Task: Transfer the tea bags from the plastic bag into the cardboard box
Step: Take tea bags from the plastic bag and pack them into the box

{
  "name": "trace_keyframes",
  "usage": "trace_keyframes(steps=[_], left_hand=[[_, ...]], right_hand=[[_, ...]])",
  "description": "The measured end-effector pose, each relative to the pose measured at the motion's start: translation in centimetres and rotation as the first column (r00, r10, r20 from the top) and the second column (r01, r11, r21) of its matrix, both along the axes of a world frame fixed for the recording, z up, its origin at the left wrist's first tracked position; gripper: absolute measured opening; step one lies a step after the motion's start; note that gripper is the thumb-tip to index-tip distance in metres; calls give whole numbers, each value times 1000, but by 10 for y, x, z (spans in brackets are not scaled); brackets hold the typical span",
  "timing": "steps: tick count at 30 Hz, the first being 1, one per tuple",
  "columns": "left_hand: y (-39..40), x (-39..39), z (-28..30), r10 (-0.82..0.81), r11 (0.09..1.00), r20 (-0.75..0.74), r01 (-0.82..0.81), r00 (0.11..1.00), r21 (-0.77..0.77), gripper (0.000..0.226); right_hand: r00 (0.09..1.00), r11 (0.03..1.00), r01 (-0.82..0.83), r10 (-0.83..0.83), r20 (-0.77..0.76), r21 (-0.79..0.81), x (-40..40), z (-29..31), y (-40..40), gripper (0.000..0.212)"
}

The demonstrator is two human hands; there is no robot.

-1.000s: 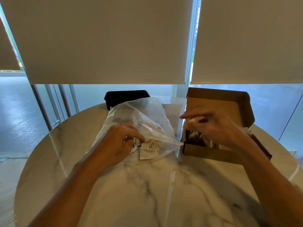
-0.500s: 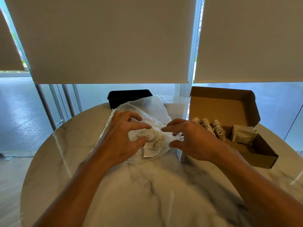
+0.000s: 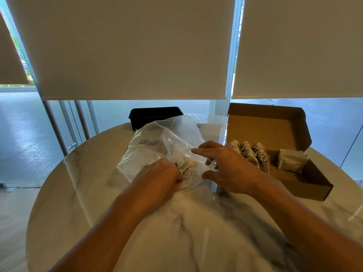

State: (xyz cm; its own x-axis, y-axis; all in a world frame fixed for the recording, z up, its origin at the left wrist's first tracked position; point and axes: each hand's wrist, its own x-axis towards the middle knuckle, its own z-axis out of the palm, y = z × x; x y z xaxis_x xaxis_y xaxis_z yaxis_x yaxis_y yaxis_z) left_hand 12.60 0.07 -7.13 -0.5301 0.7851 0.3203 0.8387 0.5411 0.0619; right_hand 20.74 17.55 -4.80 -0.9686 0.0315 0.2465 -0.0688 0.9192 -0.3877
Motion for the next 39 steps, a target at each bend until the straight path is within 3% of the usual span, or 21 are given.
trace_keyframes(steps=[4,8,11,14,16,24,29,32,36,39], left_hand=[[6,0,-6,17,998,-113,-24,993,-56,22],[7,-1,-5,-6,1000,-151,8,989,10,27],[2,-3,0,-57,970,-44,66,997,232,24],[0,-6,-2,-111,873,156,22,982,487,22],[1,-6,0,-179,818,203,30,963,575,24],[-2,-4,13,-327,757,288,67,900,650,17],[-6,0,24,-429,683,323,69,844,727,22],[-7,4,26,-460,684,335,87,822,725,36],[-7,5,27,-423,640,292,55,858,767,29],[-7,5,31,-393,571,253,19,884,821,28]], right_hand=[[1000,1000,7,-7,12,4,0,0,1,67],[1000,1000,6,-6,23,-5,-1,-1,2,65],[1000,1000,17,-18,24,10,1,0,3,61],[1000,998,16,-15,-19,57,5,1,2,55],[998,999,-2,5,-64,49,5,1,-2,50],[977,979,-52,9,-211,-198,1,-1,-8,10],[978,945,-87,20,-209,-316,3,4,-8,13],[980,924,-95,21,-199,-371,5,6,-9,14],[981,869,-147,67,-183,-471,6,8,-9,18],[987,847,-151,101,-123,-510,8,10,-7,10]])
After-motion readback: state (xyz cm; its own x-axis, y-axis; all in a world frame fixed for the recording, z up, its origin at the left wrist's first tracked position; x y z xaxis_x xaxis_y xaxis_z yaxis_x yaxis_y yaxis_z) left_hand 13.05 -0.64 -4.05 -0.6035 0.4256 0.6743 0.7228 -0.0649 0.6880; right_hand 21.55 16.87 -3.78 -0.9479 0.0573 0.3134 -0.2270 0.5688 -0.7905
